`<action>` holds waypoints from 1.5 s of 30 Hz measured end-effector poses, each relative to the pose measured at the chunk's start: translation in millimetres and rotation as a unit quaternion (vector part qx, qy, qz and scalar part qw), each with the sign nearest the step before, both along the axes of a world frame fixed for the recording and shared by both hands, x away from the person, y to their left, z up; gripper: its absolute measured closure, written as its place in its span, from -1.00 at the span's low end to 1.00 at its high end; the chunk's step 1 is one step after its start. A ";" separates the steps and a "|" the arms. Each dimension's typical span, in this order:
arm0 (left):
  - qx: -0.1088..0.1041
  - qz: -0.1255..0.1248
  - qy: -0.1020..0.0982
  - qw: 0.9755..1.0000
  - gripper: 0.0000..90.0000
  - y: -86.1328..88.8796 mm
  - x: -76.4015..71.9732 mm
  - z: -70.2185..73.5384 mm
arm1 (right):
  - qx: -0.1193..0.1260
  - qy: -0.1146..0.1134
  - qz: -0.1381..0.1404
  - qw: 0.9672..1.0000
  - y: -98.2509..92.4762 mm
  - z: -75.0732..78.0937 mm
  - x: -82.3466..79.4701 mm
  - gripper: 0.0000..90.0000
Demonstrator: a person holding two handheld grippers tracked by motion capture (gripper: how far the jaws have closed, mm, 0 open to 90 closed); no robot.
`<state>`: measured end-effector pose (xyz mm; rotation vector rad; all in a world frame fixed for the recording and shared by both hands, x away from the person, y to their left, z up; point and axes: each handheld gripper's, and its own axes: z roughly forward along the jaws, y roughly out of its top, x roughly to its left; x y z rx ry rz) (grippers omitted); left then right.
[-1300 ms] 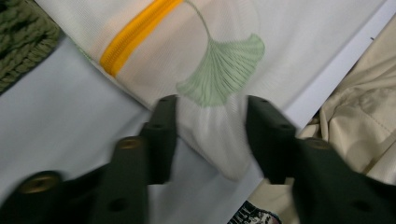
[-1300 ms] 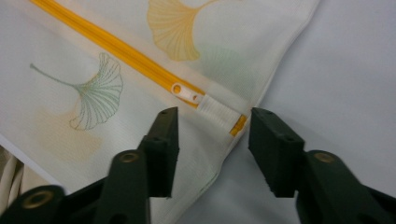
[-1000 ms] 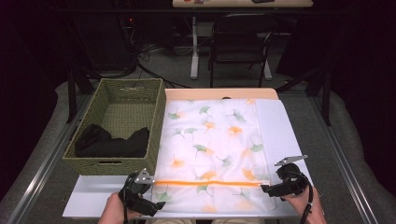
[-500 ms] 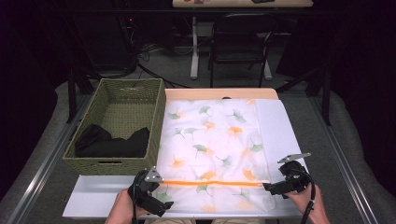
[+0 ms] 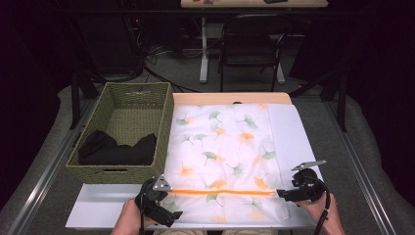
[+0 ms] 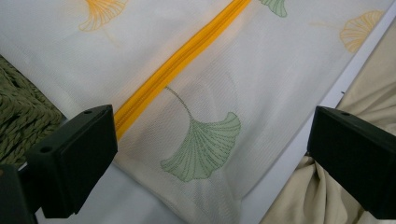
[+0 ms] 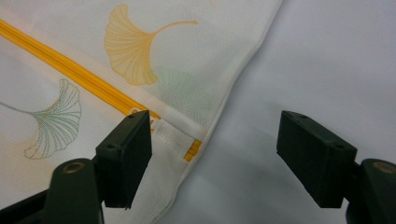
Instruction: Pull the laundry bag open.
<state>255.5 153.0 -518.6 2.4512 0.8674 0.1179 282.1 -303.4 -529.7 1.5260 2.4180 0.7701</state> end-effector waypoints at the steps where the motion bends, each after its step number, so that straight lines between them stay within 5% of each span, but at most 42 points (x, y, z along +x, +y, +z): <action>1: 0.001 -0.002 -0.001 1.000 -1.00 0.1 0.4 -0.3 | -0.001 0.000 -0.001 1.000 0.0 -0.3 0.4 -0.45; 6: 0.005 -0.003 0.002 1.000 -1.00 -0.8 0.7 -1.2 | -0.009 0.014 -0.015 1.000 1.8 -3.3 2.4 -0.62; 17: 0.007 -0.004 -0.004 1.000 -0.91 -3.8 -1.6 -4.1 | 0.009 0.022 -0.014 1.000 6.6 -5.2 2.6 0.15; 25: -0.005 -0.012 -0.005 1.000 -0.84 -2.8 -1.6 -4.1 | 0.021 0.028 -0.018 0.999 12.2 -6.5 1.9 0.37; 31: -0.012 -0.016 -0.017 1.000 -0.78 -3.2 -2.9 -2.8 | 0.021 0.020 -0.019 0.999 11.7 -8.7 0.0 0.43; 38: -0.019 -0.018 0.002 1.000 -0.78 -6.6 -2.2 -1.2 | 0.022 0.020 -0.032 0.999 11.9 -8.8 -0.2 0.43; 45: -0.015 -0.028 0.001 0.999 -0.78 -13.1 0.7 2.8 | 0.006 0.012 -0.023 1.000 14.7 -8.4 -2.2 0.46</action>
